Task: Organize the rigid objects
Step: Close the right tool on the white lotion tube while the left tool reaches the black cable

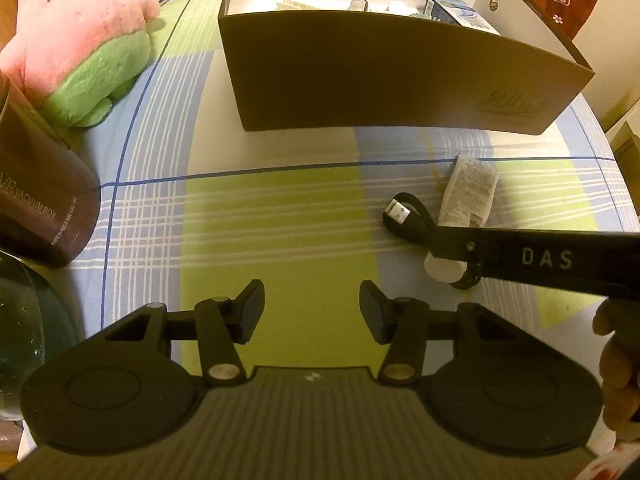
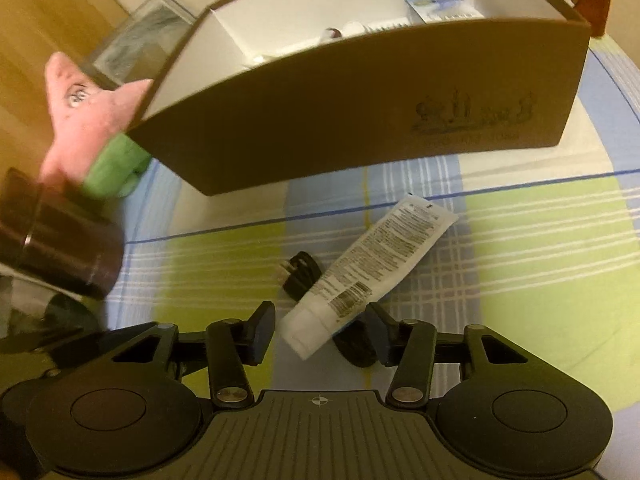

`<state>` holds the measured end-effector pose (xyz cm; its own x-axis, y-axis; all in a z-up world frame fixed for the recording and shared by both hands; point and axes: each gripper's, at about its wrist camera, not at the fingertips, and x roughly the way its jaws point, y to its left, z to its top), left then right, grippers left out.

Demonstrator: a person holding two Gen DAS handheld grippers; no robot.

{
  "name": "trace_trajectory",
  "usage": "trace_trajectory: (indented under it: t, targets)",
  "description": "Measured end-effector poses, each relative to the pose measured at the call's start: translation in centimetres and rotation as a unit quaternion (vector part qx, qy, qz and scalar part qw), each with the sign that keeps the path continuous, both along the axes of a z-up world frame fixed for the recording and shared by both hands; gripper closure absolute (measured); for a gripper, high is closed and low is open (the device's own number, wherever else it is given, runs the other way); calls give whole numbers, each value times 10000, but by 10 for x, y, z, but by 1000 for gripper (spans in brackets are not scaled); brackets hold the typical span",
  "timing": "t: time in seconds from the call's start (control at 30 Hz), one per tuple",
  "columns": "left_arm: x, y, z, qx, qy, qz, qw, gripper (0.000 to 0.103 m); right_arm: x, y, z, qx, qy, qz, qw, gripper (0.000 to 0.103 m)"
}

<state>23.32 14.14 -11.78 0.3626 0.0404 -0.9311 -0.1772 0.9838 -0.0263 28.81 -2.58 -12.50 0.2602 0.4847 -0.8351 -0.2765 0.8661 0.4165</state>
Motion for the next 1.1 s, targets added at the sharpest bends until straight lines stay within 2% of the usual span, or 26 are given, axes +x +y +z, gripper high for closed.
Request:
trace_trajectory:
  t: [0.2, 0.27, 0.3, 0.43, 0.53, 0.6, 0.63, 0.67, 0.87, 1.1]
  targets:
    - [0, 1, -1, -3, 5, 22, 10000, 53, 3, -7, -4, 229, 261, -213, 9992, 64]
    - [1, 0, -1, -25, -8, -7, 10000, 53, 5, -14, -2, 393, 346, -370, 9979, 102]
    - [1, -1, -1, -37, -15, -25, 10000, 53, 6, -17, 3, 414, 284, -360, 9981, 103]
    - [3, -6, -1, -73, -26, -109, 9999, 53, 12, -30, 4, 144, 304, -376, 9987, 102]
    - [3, -7, -2, -72, -23, -110, 9999, 53, 11, -40, 3, 420, 264, -427, 9979, 99]
    - [3, -6, -2, -44, -29, -86, 9999, 53, 10, -41, 1, 538, 377, -441, 9969, 79]
    - [3, -4, -2, -38, -35, -65, 10000, 53, 8, -41, -1, 570, 397, -438, 9966, 63]
    - [3, -3, -2, -33, -38, -38, 10000, 53, 8, -41, -1, 590, 390, -439, 9965, 56]
    - [1, 10, -3, 29, -23, 164, 9999, 53, 3, -24, 3, 517, 185, -193, 9983, 56]
    - [-1, 16, -5, 17, -8, 253, 9997, 53, 3, 4, -7, 244, 337, -63, 9991, 56]
